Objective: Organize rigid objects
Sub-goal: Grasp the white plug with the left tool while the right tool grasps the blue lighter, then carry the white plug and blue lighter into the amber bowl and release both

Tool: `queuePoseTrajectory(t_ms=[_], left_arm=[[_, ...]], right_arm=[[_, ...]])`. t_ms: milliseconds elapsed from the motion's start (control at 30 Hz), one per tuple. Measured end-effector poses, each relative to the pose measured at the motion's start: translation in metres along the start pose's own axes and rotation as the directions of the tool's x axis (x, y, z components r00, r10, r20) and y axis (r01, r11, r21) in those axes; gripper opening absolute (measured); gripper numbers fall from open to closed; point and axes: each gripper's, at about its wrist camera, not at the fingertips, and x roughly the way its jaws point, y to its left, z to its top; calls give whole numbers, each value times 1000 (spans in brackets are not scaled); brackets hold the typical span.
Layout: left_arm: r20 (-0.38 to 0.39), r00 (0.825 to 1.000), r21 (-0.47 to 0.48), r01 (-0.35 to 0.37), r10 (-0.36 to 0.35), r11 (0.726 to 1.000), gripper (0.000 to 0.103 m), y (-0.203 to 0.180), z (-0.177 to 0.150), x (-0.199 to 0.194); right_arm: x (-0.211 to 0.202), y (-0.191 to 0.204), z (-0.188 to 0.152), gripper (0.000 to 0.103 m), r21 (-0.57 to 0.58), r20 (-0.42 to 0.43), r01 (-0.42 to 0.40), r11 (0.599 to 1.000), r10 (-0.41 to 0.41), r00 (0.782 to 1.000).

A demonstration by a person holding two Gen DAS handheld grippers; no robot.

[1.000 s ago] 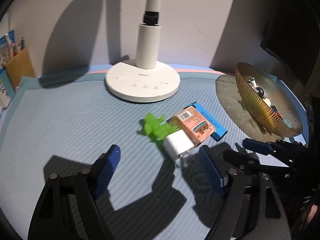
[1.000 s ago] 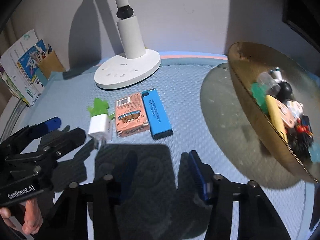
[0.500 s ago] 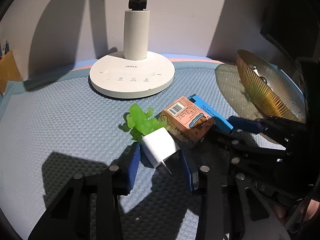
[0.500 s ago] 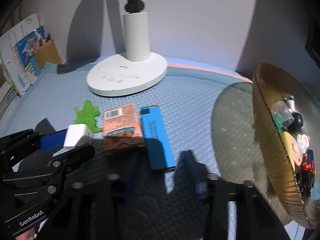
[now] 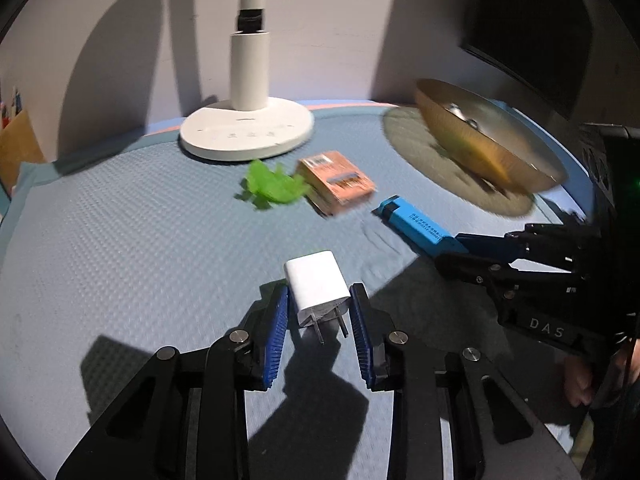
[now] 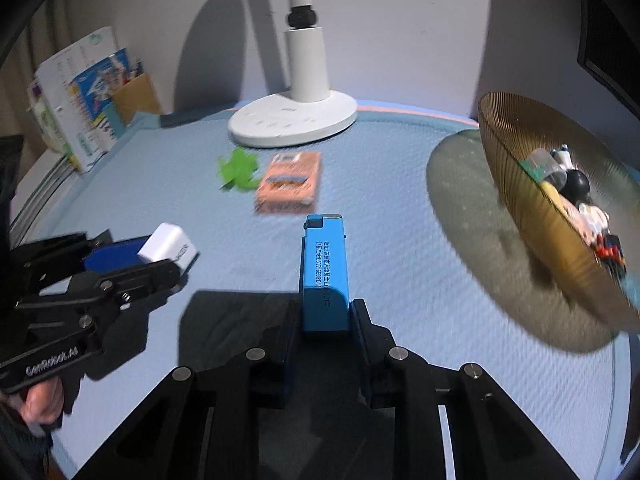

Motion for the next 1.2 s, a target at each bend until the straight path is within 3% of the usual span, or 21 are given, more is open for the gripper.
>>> queuePoseTrajectory(t_ms=[267, 300, 433, 633, 967, 1067, 1200], left_arm=[[-40, 999, 67, 8, -5, 998, 31, -13, -15, -1], [-54, 999, 60, -3, 7, 998, 41, -13, -15, 1], [-51, 998, 59, -27, 30, 998, 41, -13, -16, 2], [-42, 997, 52, -56, 58, 997, 41, -14, -13, 6], [-28, 995, 69, -93, 95, 993, 35, -19, -14, 8], [-24, 996, 77, -88, 90, 993, 26, -20, -15, 6], [-14, 995, 108, -98, 100, 989, 25, -26, -17, 5]], right_arm=[[-12, 15, -25, 26, -10, -24, 22, 1000, -22, 999], [-12, 15, -24, 29, -1, -33, 19, 1000, -19, 999], [-12, 17, -14, 49, 16, -16, 47, 999, -47, 999], [4, 18, -1, 48, 63, -17, 70, 996, -69, 997], [10, 22, -3, 48, 31, 6, 112, 993, -113, 994], [9, 24, -3, 38, 15, 11, 115, 993, -115, 993], [8, 28, -5, 26, 1, 14, 124, 992, -124, 992]])
